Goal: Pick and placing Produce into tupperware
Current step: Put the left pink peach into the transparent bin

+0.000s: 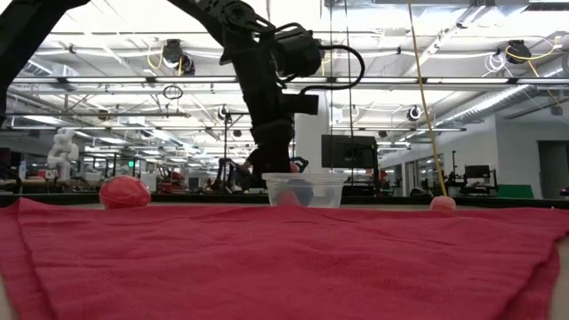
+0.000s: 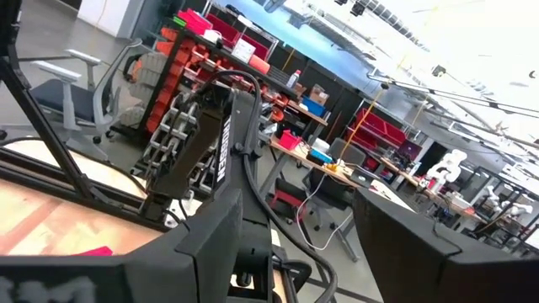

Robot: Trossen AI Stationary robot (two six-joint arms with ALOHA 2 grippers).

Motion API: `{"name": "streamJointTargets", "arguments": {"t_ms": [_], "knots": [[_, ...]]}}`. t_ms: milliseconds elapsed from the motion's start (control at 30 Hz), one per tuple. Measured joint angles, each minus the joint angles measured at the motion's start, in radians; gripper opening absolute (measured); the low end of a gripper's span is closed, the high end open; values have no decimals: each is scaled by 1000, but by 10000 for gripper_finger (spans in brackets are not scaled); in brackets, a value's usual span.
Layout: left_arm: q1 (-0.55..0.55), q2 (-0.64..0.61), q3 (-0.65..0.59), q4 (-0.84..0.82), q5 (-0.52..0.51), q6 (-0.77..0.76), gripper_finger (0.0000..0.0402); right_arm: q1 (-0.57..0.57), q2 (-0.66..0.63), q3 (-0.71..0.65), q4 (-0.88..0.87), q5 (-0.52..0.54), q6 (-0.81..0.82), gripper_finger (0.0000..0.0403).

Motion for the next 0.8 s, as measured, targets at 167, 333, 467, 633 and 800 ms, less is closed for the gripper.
{"name": "streamJointTargets", "arguments": {"t_ms": [167, 333, 467, 633, 800], "knots": [[7, 0, 0, 0, -27, -16, 124, 0, 0, 0, 0, -3, 22, 220], [15, 0, 0, -5, -14, -37, 124, 0, 0, 0, 0, -3, 27, 220], [13, 0, 0, -5, -7, -37, 124, 0, 0, 0, 0, -3, 26, 220], [13, 0, 0, -4, -6, -41, 124, 0, 0, 0, 0, -3, 26, 220], [13, 0, 0, -2, -2, -41, 124, 0, 0, 0, 0, -3, 32, 220]]}}
